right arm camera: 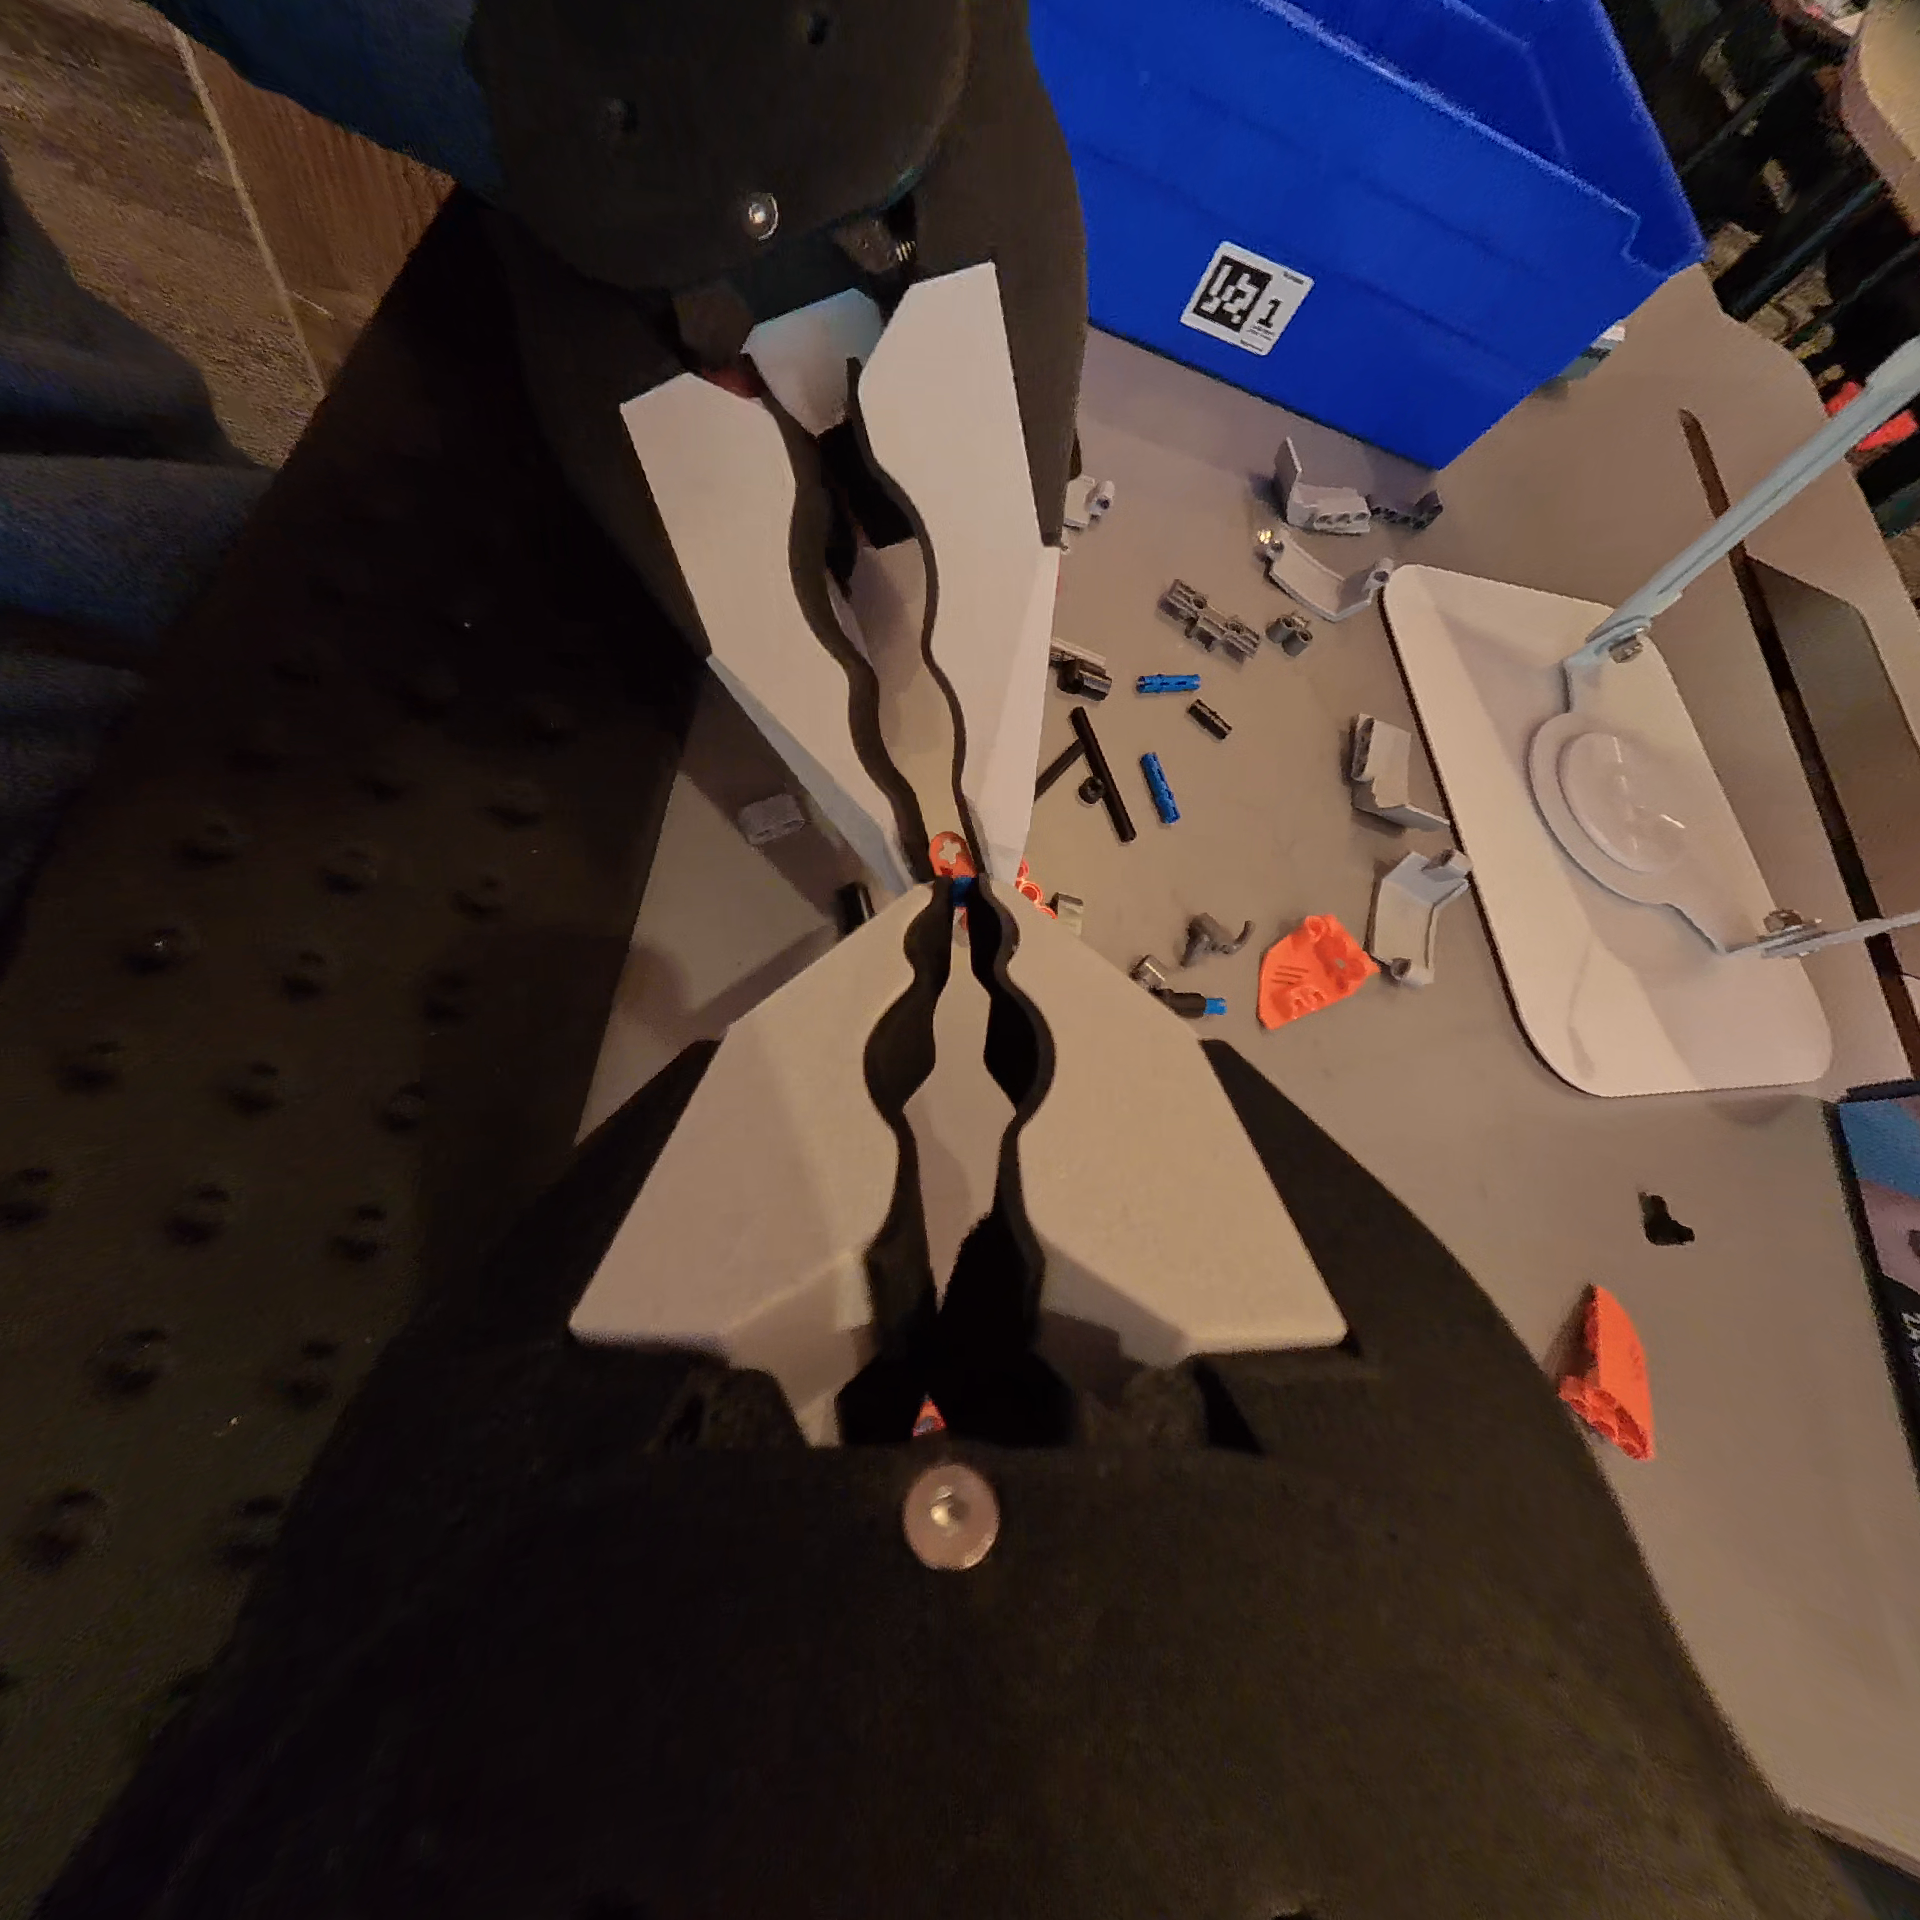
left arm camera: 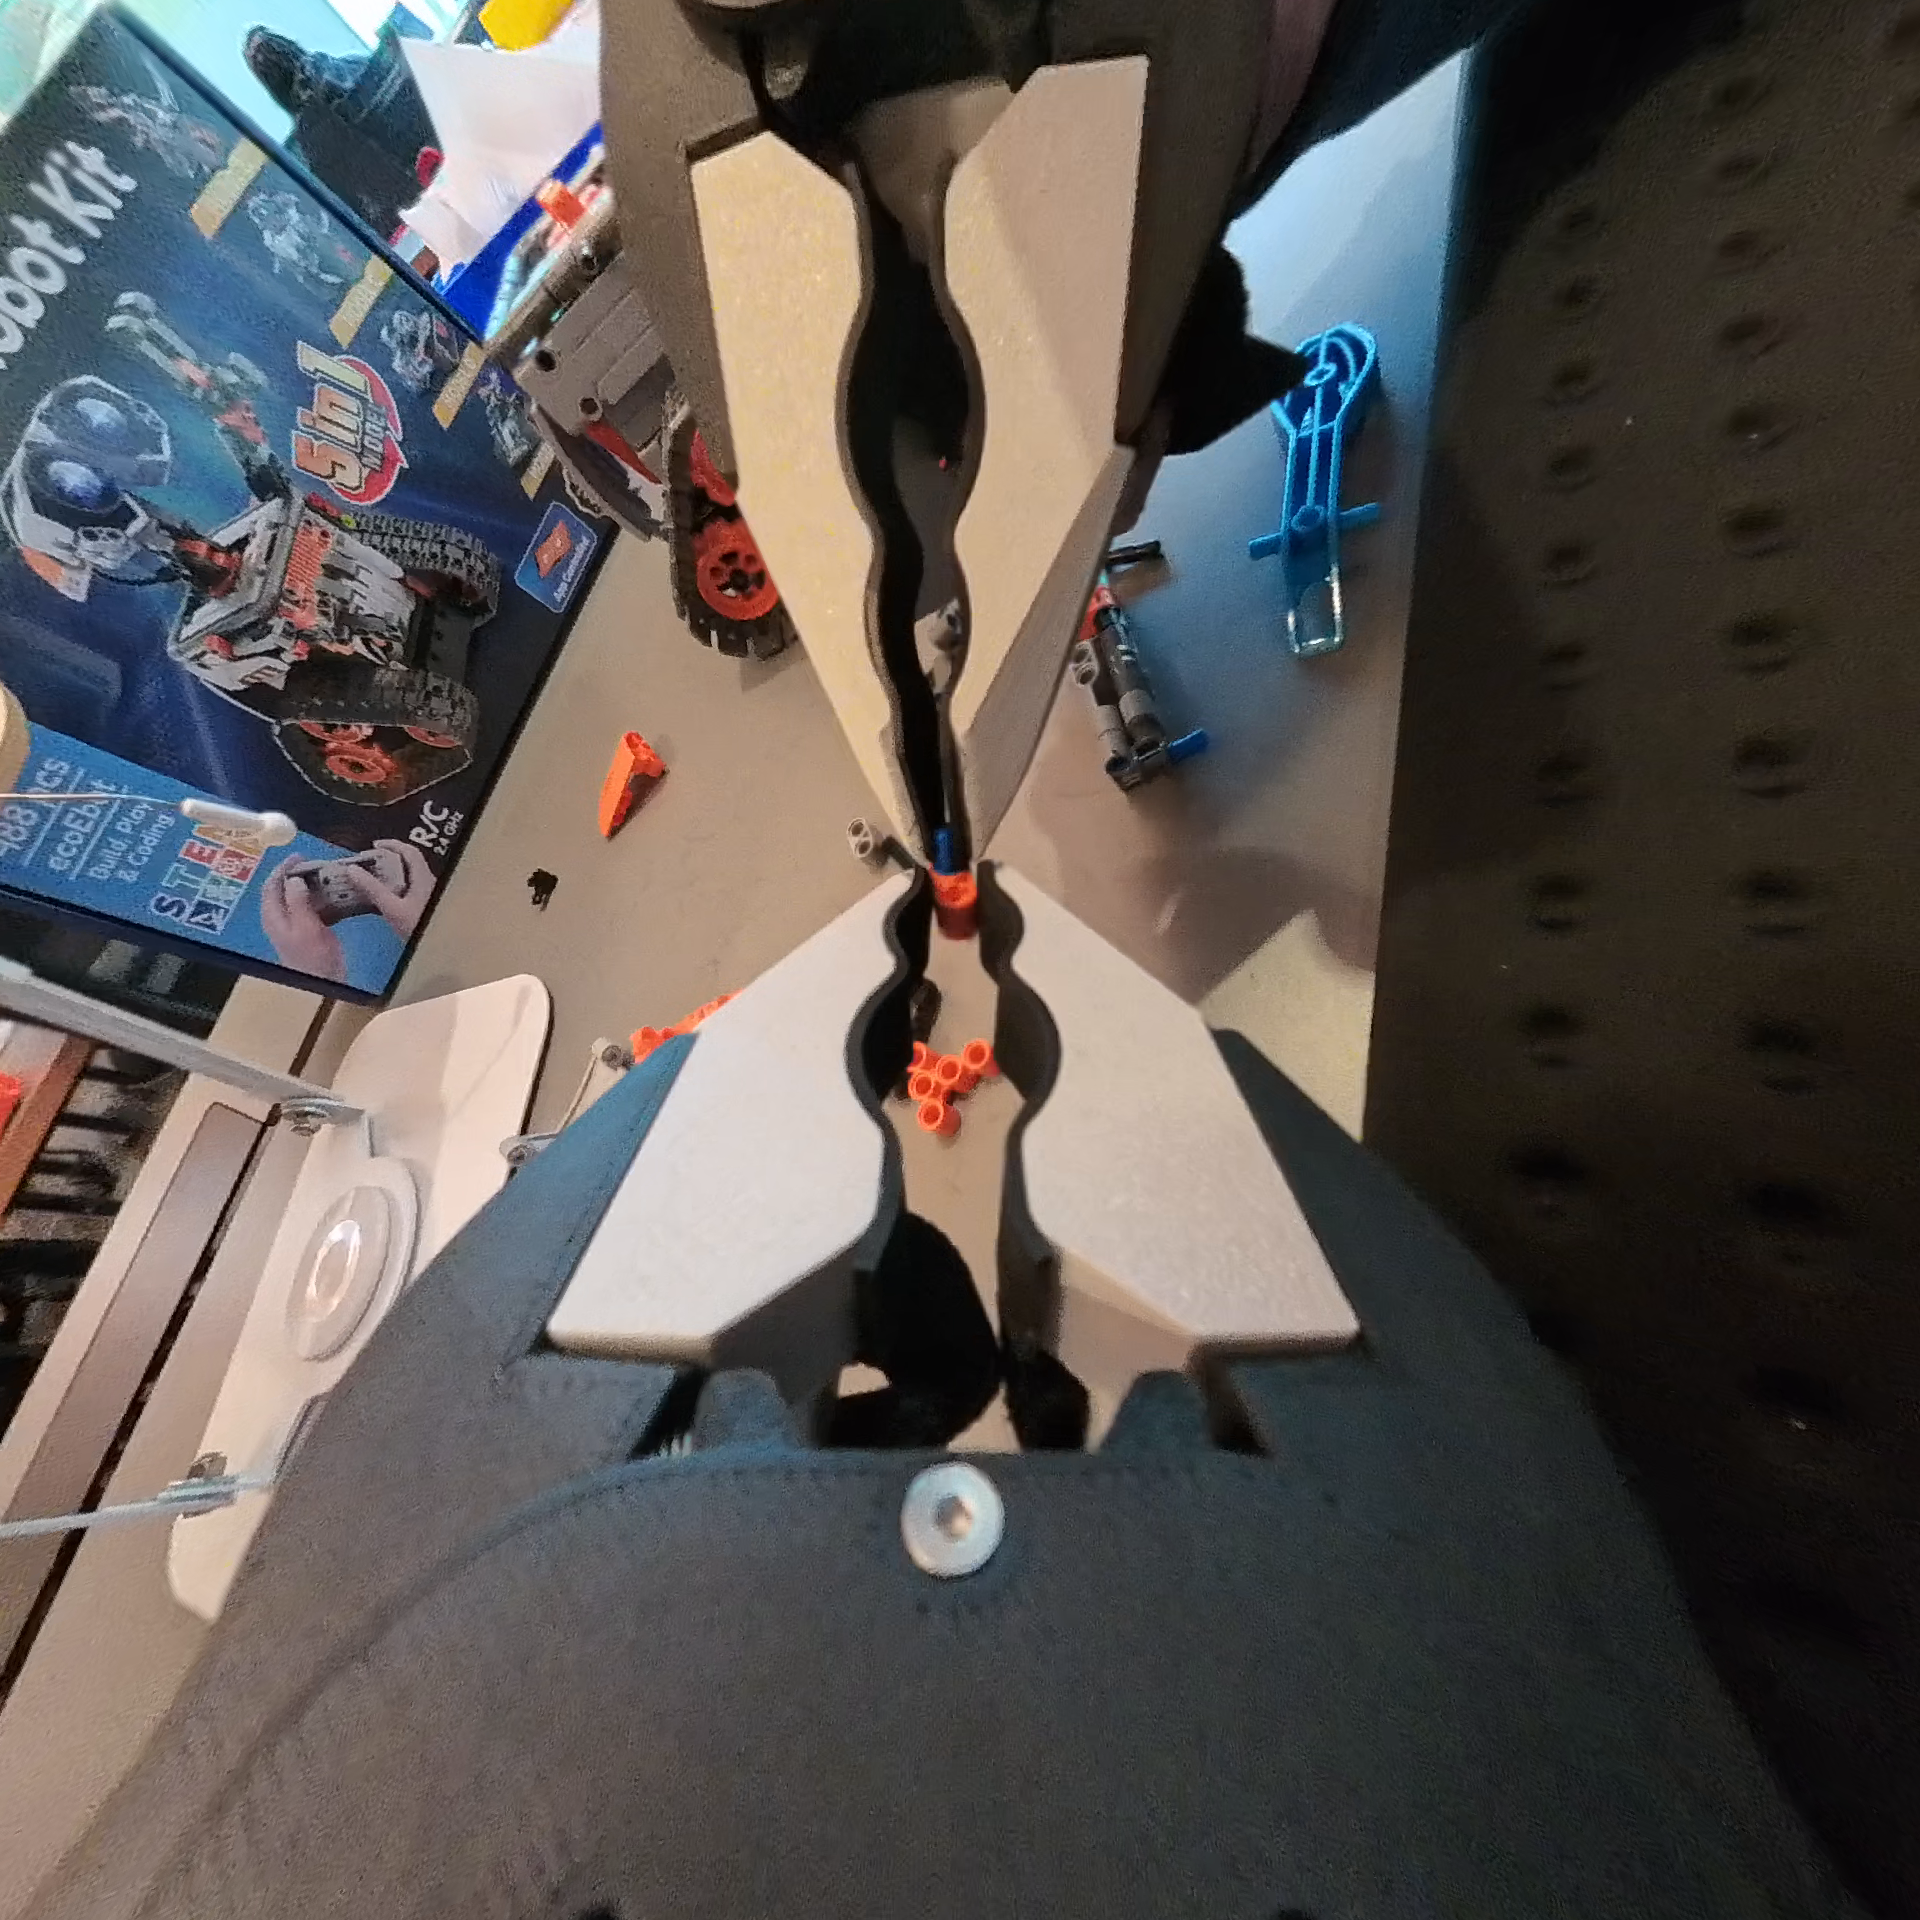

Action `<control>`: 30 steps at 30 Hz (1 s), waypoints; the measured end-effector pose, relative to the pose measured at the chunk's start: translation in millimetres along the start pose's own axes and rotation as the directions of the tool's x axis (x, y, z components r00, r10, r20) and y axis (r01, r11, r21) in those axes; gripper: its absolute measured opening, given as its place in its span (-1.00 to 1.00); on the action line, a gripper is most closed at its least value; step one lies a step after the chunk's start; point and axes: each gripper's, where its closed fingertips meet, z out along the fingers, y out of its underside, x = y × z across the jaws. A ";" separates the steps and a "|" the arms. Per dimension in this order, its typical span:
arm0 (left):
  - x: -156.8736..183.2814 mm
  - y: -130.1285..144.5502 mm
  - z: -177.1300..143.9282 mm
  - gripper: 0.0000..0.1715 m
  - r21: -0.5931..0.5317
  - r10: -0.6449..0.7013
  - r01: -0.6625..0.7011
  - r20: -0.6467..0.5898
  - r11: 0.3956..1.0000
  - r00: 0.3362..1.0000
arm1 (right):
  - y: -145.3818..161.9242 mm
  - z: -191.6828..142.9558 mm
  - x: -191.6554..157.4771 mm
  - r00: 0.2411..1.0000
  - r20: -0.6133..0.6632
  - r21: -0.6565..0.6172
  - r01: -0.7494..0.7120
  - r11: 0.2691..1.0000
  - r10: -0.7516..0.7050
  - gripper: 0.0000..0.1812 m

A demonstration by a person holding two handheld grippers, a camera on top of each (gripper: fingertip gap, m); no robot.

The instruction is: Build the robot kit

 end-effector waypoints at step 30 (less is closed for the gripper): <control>0.8 30.6 -0.8 -0.93 -0.152 -0.009 0.005 -0.022 0.988 1.000 | 40.2 -2.0 -0.2 0.999 0.044 -0.142 0.015 0.990 -0.008 -0.98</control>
